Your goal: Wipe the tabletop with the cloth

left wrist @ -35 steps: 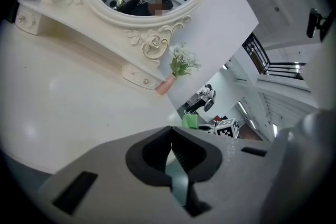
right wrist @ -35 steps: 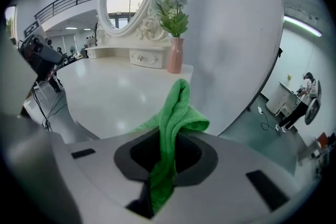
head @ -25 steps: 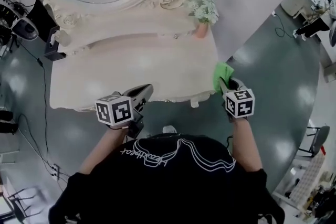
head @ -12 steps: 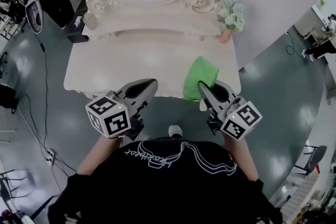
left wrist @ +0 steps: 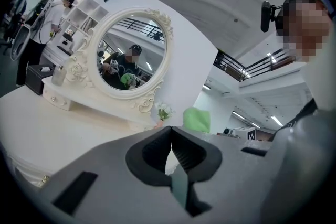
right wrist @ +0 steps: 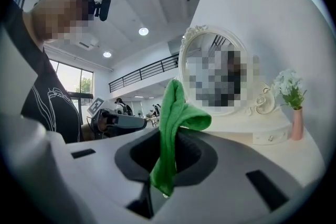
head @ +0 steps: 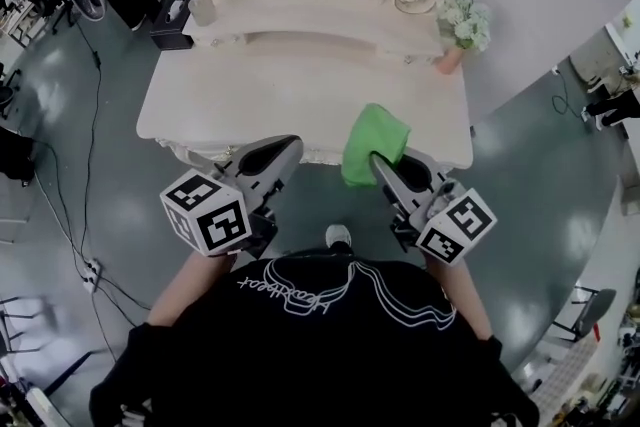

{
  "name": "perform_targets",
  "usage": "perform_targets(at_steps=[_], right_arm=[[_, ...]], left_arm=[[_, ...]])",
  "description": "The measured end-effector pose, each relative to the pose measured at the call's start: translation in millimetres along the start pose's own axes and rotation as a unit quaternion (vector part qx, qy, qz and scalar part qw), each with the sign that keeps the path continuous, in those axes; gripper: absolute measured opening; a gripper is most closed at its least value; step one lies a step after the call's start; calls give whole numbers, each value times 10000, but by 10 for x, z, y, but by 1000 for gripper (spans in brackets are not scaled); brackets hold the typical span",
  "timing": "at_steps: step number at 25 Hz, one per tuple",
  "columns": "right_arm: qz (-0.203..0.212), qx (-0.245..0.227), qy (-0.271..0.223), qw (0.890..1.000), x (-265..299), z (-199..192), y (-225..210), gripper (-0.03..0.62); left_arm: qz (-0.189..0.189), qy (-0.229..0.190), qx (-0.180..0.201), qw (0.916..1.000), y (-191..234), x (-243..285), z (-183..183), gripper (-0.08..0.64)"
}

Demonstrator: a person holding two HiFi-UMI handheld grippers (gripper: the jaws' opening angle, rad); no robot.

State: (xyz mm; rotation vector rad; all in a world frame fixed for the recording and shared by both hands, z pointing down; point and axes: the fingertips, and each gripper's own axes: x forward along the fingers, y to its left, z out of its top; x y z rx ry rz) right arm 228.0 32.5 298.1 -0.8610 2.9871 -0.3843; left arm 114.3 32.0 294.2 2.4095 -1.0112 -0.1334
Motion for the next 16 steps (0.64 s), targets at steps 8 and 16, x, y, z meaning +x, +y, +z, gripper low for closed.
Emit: perform_targets(at_steps=[8, 16], right_arm=[[-100, -34, 38, 9999, -28, -47, 182, 51], [-182, -66, 69, 9998, -95, -65, 252, 51]], left_arm=[[-58, -58, 111, 9999, -52, -171, -8, 5], [-103, 22, 95, 9999, -100, -200, -66, 5]])
